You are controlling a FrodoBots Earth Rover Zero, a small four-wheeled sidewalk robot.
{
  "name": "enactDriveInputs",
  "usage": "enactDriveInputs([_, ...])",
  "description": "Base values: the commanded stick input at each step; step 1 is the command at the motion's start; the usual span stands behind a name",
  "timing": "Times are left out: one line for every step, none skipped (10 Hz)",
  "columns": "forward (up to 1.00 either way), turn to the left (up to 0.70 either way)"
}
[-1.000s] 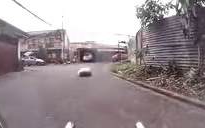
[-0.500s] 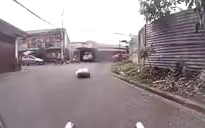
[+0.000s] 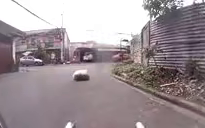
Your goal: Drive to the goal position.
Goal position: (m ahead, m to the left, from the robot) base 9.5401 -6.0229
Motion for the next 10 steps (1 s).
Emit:
enactDriveInputs([0.70,0.00])
enactDriveInputs([0.70,0.02])
enactDriveInputs([0.70,0.11])
enactDriveInputs([0.70,0.14])
enactDriveInputs([0.70,0.14])
enactDriveInputs([0.70,0.14])
enactDriveInputs([0.70,0.14])
enactDriveInputs([0.70,0.14])
enactDriveInputs([0.70,0.14])
enactDriveInputs([0.70,0.14])
